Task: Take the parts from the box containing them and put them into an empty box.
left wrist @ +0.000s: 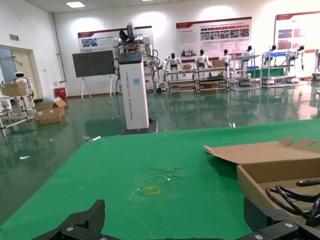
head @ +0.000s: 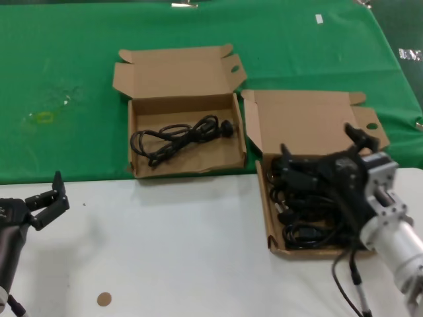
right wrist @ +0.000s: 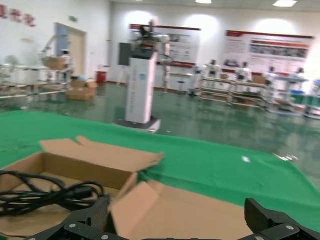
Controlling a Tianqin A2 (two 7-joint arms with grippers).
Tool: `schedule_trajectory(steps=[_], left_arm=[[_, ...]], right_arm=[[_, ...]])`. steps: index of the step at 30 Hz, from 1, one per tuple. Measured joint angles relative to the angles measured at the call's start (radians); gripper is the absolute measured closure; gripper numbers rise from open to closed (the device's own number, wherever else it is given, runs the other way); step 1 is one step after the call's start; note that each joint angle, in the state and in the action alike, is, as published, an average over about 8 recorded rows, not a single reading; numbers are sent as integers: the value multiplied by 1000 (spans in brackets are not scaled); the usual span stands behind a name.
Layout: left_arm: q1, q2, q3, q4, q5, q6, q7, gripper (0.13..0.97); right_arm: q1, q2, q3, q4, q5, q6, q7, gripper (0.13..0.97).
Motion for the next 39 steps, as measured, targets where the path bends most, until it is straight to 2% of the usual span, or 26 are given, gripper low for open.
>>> schedule_trajectory(steps=[7,39], left_arm=[[0,0,0,0,0,0,0,132],[0,0,0,0,0,0,0,132]], right_arm=[[-51,3,25,38,23,37,16,129],[-53,3,26,39,24,39,17,129]])
